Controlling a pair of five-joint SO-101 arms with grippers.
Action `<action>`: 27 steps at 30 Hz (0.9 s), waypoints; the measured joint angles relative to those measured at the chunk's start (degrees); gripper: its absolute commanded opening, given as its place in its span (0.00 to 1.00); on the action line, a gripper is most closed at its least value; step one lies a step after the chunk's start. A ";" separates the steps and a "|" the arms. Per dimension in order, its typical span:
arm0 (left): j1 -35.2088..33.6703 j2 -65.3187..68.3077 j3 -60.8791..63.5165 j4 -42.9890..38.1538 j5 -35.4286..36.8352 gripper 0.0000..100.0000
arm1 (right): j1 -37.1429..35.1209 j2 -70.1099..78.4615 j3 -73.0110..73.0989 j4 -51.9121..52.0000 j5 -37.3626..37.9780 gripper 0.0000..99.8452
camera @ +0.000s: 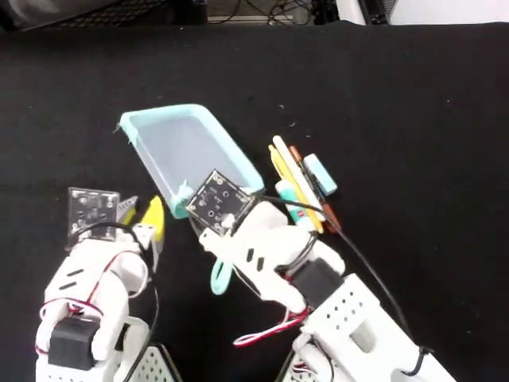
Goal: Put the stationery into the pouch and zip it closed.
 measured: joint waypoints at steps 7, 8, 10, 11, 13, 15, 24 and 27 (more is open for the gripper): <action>1.23 0.18 -0.09 0.00 0.00 0.13 | 0.00 -7.65 0.26 0.00 0.09 0.01; 2.11 0.00 0.44 -0.35 0.00 0.13 | 0.00 -8.70 0.62 0.00 0.09 0.01; 3.25 0.00 2.11 -1.93 -0.18 0.14 | 0.00 -10.29 1.23 0.00 0.09 0.01; 3.34 0.18 2.90 -2.90 -0.18 0.16 | 0.09 -10.90 1.41 0.00 0.09 0.01; 3.60 0.44 4.40 -4.66 -0.18 0.21 | 0.09 -11.43 1.67 0.00 0.09 0.01; 3.69 0.44 4.66 -5.01 -0.18 0.22 | 0.09 -11.60 2.20 0.00 0.09 0.01; 3.69 -0.26 2.46 -2.29 2.55 0.22 | 0.09 -11.69 3.52 0.00 0.09 0.01; 3.69 -2.81 -1.67 2.64 2.64 0.22 | 0.09 -11.69 3.60 0.00 0.09 0.01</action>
